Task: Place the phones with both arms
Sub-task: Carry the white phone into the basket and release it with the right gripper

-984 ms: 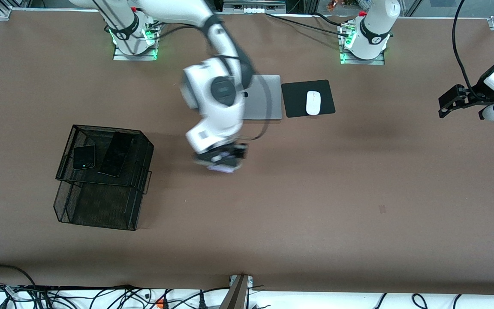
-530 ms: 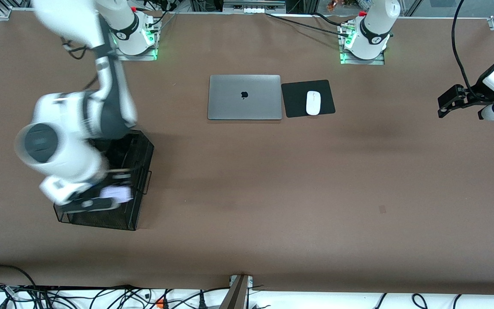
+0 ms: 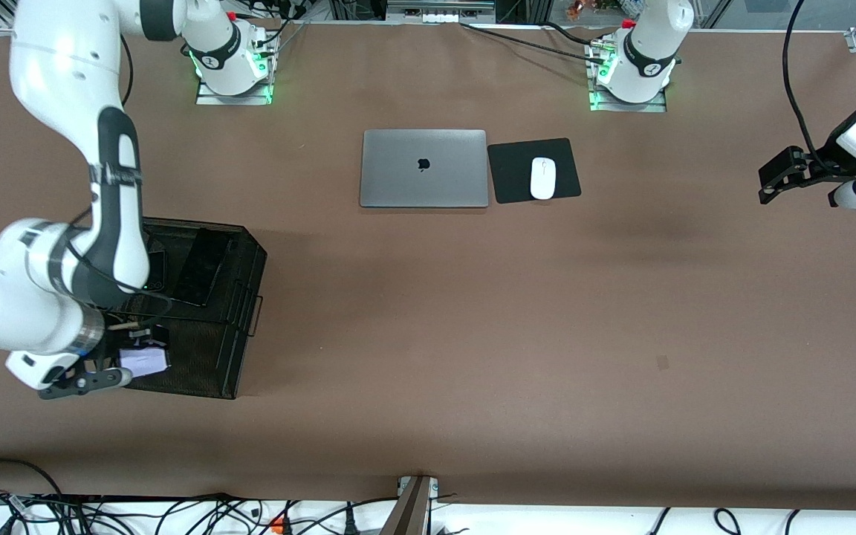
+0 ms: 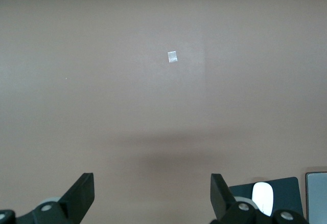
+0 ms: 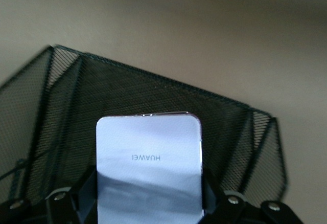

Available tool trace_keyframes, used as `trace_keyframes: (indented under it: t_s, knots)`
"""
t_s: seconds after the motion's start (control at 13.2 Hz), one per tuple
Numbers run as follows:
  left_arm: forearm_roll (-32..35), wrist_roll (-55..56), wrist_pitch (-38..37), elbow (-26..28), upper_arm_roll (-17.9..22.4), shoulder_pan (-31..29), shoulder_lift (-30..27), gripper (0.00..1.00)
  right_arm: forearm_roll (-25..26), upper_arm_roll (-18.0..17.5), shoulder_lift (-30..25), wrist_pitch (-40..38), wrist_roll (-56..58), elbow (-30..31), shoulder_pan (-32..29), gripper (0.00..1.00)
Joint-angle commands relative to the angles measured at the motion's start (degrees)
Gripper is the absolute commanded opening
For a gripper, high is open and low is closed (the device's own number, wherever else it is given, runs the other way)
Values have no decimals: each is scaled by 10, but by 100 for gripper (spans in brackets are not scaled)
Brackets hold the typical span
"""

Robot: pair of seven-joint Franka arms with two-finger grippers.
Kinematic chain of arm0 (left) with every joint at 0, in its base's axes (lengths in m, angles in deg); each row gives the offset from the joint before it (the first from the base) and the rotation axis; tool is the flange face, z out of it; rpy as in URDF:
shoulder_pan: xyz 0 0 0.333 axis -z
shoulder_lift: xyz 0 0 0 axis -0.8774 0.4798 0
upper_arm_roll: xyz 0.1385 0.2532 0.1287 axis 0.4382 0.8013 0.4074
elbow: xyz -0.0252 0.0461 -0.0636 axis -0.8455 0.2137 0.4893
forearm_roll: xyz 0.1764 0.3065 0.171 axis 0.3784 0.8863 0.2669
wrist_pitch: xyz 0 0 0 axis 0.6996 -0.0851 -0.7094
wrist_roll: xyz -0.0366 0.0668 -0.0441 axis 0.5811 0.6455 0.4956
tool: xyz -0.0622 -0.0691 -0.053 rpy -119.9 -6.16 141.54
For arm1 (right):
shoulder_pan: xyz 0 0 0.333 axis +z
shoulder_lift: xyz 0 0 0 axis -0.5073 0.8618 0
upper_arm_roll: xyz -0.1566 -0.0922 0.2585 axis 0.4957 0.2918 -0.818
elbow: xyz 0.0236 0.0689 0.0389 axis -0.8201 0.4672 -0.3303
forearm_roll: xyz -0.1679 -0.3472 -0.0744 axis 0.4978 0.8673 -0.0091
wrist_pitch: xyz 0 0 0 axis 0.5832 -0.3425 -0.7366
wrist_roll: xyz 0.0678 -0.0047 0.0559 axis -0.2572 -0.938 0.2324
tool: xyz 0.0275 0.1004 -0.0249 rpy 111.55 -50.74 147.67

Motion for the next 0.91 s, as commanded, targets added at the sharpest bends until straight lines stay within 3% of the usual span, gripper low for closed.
trace_keyframes:
  t_s: [0.0,0.08,0.15,0.23,0.53,0.83]
  knots:
    - [-10,-10,-8,-8,1,1,1,100,-24,-5,14,17,1,-2,0,31]
    - [-10,-10,-8,-8,0,1,1,100,-39,-5,25,22,1,-2,0,35]
    - [-10,-10,-8,-8,0,1,1,100,-58,-5,32,22,-1,0,-1,64]
    - [-10,-10,-8,-8,0,2,1,100,-74,-5,34,21,-1,0,-6,100]
    - [-8,-9,-11,-13,0,2,1,100,-67,6,-6,-12,-1,-6,-6,100]
    - [-5,-8,-17,-15,-8,3,1,100,-32,60,-69,-113,-5,-8,30,100]
